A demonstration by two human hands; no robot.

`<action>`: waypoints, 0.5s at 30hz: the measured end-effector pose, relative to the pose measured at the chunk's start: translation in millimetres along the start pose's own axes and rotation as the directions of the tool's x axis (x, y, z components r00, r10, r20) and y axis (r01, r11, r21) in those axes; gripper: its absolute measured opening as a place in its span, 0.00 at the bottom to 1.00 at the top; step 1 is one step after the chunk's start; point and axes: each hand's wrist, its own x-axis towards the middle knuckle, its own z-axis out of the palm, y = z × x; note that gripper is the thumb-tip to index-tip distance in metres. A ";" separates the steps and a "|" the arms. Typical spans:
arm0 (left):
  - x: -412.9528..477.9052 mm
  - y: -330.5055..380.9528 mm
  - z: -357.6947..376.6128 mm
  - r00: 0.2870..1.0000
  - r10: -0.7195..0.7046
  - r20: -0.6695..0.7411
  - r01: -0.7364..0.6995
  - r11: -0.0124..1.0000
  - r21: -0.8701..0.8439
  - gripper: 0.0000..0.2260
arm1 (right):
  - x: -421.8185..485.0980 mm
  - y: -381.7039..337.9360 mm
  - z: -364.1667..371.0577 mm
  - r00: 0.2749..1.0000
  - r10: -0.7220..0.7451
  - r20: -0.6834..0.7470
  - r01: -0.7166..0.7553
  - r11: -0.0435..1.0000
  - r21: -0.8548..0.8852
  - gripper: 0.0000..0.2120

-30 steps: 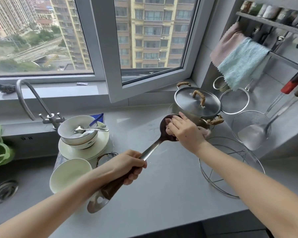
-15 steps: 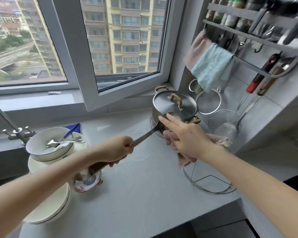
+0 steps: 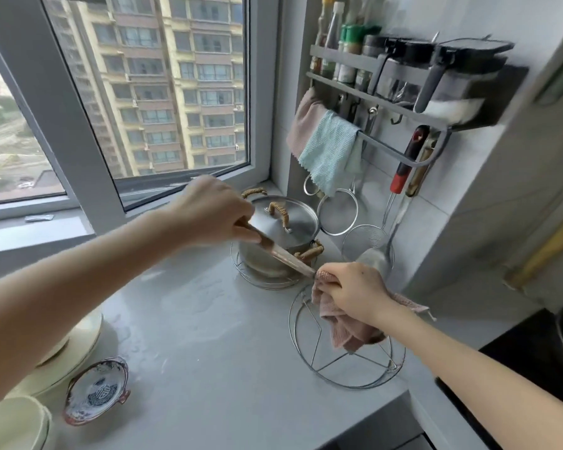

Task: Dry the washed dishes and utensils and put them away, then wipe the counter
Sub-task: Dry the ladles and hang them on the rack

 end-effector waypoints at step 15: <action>84.5 87.4 3.2 0.656 -0.688 0.311 -0.074 -0.468 -0.881 0.07 | 4.3 27.9 -10.0 0.996 0.091 0.014 -0.091 0.953 0.290 0.05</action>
